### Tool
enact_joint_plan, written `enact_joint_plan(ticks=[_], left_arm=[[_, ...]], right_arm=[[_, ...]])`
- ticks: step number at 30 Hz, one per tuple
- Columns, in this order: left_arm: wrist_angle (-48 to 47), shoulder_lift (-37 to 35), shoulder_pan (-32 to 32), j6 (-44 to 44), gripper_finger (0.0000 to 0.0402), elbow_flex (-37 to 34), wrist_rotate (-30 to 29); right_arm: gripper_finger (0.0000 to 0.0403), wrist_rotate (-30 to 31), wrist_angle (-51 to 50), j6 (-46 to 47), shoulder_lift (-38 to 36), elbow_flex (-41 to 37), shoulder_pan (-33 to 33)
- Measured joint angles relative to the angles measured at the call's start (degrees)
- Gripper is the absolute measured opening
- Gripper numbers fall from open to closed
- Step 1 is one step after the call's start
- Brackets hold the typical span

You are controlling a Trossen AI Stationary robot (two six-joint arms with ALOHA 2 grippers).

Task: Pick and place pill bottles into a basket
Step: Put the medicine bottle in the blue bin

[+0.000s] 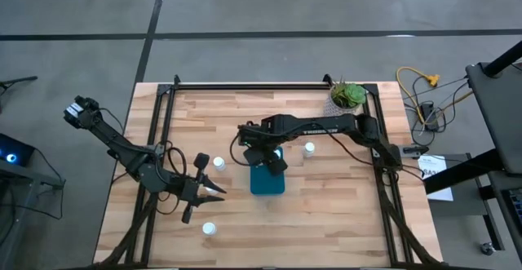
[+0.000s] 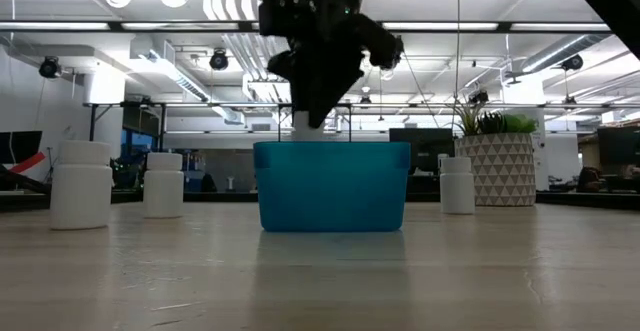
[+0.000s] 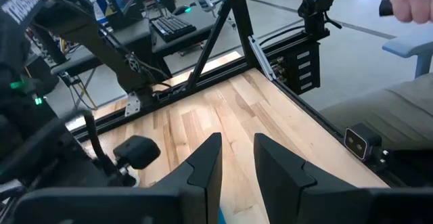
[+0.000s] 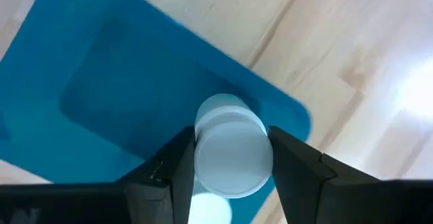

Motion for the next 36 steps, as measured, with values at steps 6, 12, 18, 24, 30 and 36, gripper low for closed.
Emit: enact_joint_plan(ticks=[6, 12, 18, 24, 30, 36], left_arm=[[-0.03, 0.0, 0.0, 0.02, 0.007, 0.0, 0.0], [-0.01, 0.0, 0.0, 0.02, 0.007, 0.0, 0.0], [-0.01, 0.0, 0.02, 0.05, 0.007, 0.0, 0.0], [0.01, 0.0, 0.07, 0.13, 0.007, 0.0, 0.0], [0.04, 0.0, 0.04, 0.13, 0.007, 0.0, 0.0], [0.08, 0.0, 0.04, 0.13, 0.007, 0.0, 0.0]], right_arm=[[0.0148, -1.91, 3.45, 0.03, -0.06, -2.11, -1.4], [0.0148, -3.03, 7.23, -1.07, -0.04, -5.17, -1.56], [0.0148, -2.59, 10.3, -1.47, 0.0, -8.27, -1.69], [0.0148, -2.56, 11.51, -1.49, 0.02, -10.29, -2.18], [0.0148, -0.63, 11.87, -1.51, -0.02, -10.15, -2.42], [0.0148, -0.39, 11.88, -1.36, 0.0, -10.01, -2.65]])
